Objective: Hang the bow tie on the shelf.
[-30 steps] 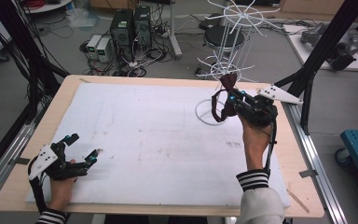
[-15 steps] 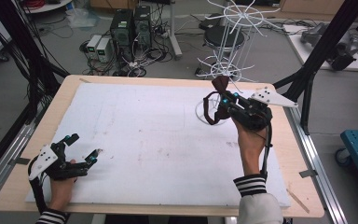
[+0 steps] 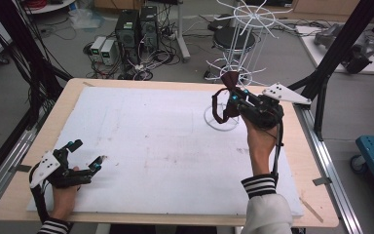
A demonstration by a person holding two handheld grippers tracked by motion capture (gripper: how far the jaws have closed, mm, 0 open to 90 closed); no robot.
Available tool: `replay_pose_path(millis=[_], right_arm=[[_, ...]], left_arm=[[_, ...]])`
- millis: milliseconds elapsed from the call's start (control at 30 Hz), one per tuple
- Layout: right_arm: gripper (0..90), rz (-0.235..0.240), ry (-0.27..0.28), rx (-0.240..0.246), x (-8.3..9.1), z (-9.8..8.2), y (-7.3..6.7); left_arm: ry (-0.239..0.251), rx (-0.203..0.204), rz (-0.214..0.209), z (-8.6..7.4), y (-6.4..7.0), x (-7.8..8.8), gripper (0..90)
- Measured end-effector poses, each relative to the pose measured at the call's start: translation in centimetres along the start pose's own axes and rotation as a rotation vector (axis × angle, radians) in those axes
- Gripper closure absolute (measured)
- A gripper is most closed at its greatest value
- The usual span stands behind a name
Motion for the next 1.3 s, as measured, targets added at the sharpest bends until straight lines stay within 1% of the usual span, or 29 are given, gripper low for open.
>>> replay_pose_path(millis=[67,367,433,567,633,700,733,867,900,933,967,1067,1200,1300], right_arm=[[77.6,-0.009,0.004,-0.005,-0.1,0.1,0.3],[77.6,-0.062,-0.012,-0.017,-0.9,0.4,1.6],[77.6,-0.071,-0.012,-0.015,-1.0,0.4,1.8],[77.6,-0.099,-0.021,-0.029,-1.4,0.2,2.5],[77.6,-0.110,-0.037,-0.025,-1.6,0.1,2.6],[77.5,-0.112,-0.042,-0.021,-1.7,0.1,2.6],[77.3,-0.125,-0.056,-0.011,-1.9,0.1,2.7],[77.3,-0.140,-0.067,-0.007,-2.1,0.2,2.8],[77.3,-0.152,-0.082,0.007,-2.4,0.2,3.0],[77.3,-0.152,-0.082,0.007,-2.4,0.2,3.0],[77.3,-0.161,-0.094,0.012,-2.6,0.2,3.0],[77.3,-0.163,-0.097,0.011,-2.8,0.2,3.1],[77.0,-0.182,-0.128,0.008,-3.2,-0.1,3.4],[76.9,-0.185,-0.131,0.013,-3.3,-0.2,3.4]], left_arm=[[-0.001,0.001,-0.001,0.0,0.0,0.0,2.7],[0.000,0.002,0.000,0.0,0.0,0.0,2.7],[-0.001,0.002,-0.002,0.0,0.0,0.0,2.7],[0.001,0.004,-0.001,0.0,0.0,0.0,2.7],[0.000,0.003,-0.002,0.0,0.0,0.0,2.7],[0.001,0.007,-0.001,0.0,0.0,0.0,2.7],[0.001,0.009,0.000,0.0,0.0,0.0,2.7],[0.001,0.007,-0.002,0.0,0.0,0.0,2.7],[0.001,0.007,-0.002,0.0,0.0,0.0,2.7],[0.001,0.007,-0.002,0.0,0.0,0.0,2.7],[0.002,0.007,-0.002,0.0,0.0,0.0,2.7],[0.002,0.009,0.000,0.0,0.0,0.0,2.7],[0.002,0.009,-0.001,0.0,0.0,0.0,2.7],[0.003,0.009,-0.001,0.0,0.0,0.0,2.7]])
Point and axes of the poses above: each handheld gripper's, and its own axes: x roughly backward along the jaws, z roughly out of its top, y roughly to its right, the point moved 2 cm from there along -x, roughly forward along the jaws, and after that the axes turned 4 degrees about z, right-handed, at the moved point
